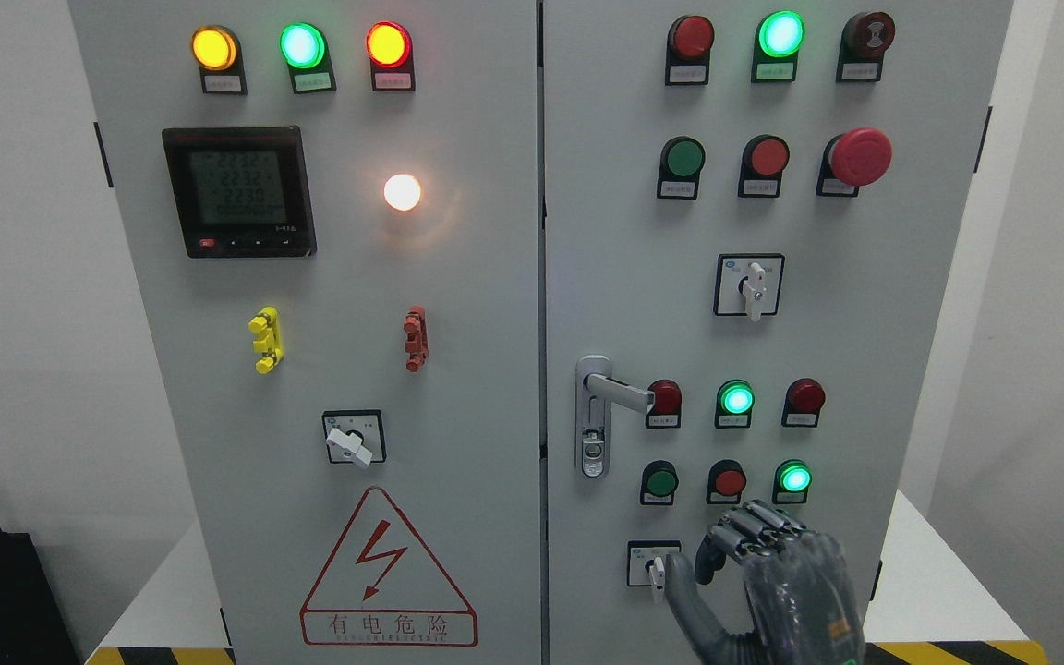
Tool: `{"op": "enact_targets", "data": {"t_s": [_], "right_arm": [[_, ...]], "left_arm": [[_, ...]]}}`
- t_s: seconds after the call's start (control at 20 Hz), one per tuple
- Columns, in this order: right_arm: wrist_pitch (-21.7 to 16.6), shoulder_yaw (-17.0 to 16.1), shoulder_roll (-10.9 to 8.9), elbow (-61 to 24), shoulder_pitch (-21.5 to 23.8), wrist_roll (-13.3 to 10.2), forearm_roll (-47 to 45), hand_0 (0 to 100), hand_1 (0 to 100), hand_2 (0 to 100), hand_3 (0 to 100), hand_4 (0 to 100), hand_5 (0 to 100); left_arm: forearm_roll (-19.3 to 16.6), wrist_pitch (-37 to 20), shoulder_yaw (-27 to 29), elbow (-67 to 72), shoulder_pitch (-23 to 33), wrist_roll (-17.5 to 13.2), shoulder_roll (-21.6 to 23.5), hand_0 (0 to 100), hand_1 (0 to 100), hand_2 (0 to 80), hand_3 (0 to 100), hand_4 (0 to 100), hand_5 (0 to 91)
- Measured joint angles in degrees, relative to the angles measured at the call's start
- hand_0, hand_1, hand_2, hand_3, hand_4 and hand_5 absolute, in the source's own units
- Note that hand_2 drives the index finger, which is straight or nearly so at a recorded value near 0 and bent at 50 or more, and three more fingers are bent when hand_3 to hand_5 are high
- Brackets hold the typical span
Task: Release door handle
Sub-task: 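Withdraw the open right hand away from the handle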
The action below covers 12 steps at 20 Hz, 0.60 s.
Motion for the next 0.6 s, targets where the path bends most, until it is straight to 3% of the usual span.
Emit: {"op": "enact_targets", "data": {"t_s": [0.3, 0.6], "right_arm": [[-1.5, -2.9, -3.14, -0.6, -0.9, 0.3, -6.1, 56, 19, 0, 0, 0, 0], [-1.7, -4.6, -4.7, -1.3, -1.5, 0.5, -8.3, 54, 19, 0, 0, 0, 0]], "left_arm": [[0.0, 0.0, 0.0, 0.0, 0.0, 0.0, 0.0, 12, 39, 0.0, 0, 0, 0.0], [0.0, 0.0, 0.0, 0.0, 0.0, 0.0, 0.0, 12, 39, 0.0, 0, 0, 0.0]]}}
